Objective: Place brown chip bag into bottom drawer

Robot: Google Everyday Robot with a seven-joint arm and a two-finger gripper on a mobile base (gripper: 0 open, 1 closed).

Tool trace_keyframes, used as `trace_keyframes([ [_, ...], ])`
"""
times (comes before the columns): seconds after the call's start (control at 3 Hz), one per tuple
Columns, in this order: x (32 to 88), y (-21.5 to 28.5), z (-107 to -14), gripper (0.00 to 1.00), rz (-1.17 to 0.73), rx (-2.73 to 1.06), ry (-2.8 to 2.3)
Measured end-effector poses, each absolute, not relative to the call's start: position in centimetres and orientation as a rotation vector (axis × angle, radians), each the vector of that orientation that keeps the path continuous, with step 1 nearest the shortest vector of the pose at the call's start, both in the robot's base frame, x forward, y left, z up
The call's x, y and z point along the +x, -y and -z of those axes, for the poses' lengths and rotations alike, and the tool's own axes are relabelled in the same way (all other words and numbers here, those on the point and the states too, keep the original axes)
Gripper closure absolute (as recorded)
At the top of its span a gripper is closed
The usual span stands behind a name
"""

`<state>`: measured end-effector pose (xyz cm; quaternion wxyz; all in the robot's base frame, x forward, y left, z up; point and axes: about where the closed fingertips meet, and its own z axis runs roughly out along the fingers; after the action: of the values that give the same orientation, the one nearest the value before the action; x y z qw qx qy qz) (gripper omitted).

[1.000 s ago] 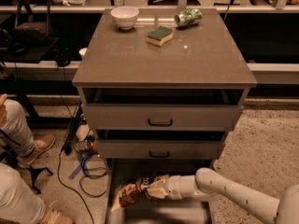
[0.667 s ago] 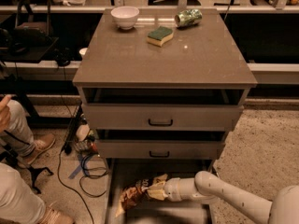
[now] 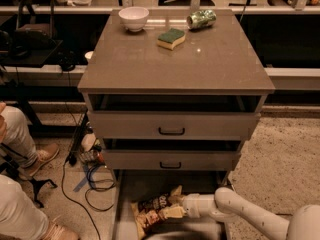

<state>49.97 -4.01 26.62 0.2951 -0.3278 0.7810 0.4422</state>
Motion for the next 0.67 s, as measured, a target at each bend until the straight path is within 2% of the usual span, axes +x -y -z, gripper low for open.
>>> trace_keyframes([
  [0.33,49.9,6.5,-26.3,0.00,-1.142,-0.837,-2.096],
  [0.67,50.1,10.9,-27.7,0.00,-1.044,-0.815,-2.127],
])
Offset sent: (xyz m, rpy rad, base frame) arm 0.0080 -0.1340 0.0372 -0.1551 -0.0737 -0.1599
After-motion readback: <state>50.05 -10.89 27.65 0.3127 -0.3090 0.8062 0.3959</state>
